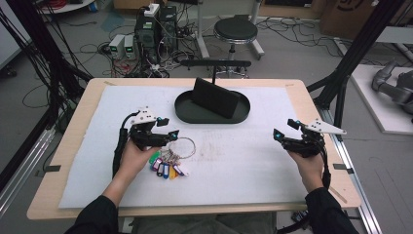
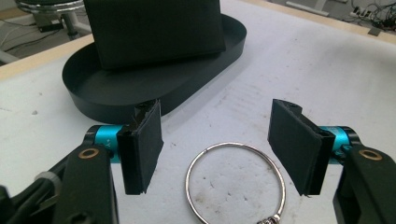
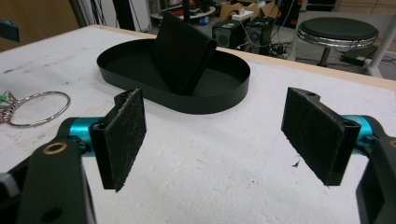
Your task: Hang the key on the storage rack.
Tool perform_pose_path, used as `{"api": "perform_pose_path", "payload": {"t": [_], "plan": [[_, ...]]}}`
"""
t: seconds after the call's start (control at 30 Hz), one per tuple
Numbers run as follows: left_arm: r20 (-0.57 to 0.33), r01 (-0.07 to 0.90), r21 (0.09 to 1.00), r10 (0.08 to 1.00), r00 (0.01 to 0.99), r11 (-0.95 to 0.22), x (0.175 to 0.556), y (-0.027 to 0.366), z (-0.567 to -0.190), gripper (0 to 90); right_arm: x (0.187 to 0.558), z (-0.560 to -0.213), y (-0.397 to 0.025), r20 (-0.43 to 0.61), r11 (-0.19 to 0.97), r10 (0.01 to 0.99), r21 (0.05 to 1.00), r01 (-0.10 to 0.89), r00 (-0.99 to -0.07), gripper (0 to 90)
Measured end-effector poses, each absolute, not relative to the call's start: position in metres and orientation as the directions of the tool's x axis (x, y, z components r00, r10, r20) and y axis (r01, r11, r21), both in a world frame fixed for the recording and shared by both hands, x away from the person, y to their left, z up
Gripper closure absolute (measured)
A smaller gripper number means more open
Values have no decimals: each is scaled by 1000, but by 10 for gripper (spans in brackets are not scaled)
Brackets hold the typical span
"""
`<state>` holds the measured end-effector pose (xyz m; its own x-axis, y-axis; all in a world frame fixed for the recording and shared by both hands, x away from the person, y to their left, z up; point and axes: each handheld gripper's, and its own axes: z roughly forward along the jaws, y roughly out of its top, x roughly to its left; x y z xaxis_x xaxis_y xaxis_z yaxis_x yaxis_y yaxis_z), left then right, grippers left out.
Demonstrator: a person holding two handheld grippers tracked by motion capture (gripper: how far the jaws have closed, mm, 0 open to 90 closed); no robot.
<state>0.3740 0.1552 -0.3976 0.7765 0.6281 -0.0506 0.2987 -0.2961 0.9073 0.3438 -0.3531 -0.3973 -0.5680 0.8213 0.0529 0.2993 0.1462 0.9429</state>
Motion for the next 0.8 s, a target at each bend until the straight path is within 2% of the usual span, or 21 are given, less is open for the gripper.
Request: {"api": "perform_pose_path", "payload": {"t": [0.07, 0.57, 0.8], "plan": [[-49, 307, 900, 626, 778, -311, 376, 155, -400, 395, 345, -398, -353, 49, 152, 820, 942, 299, -570, 225], [-71, 405, 828, 643, 762, -388, 393, 144, -423, 552, 347, -400, -350, 44, 170, 814, 935, 310, -579, 238], [-84, 449, 788, 649, 756, -421, 398, 144, -431, 679, 347, -400, -350, 44, 172, 811, 935, 310, -584, 240]]}}
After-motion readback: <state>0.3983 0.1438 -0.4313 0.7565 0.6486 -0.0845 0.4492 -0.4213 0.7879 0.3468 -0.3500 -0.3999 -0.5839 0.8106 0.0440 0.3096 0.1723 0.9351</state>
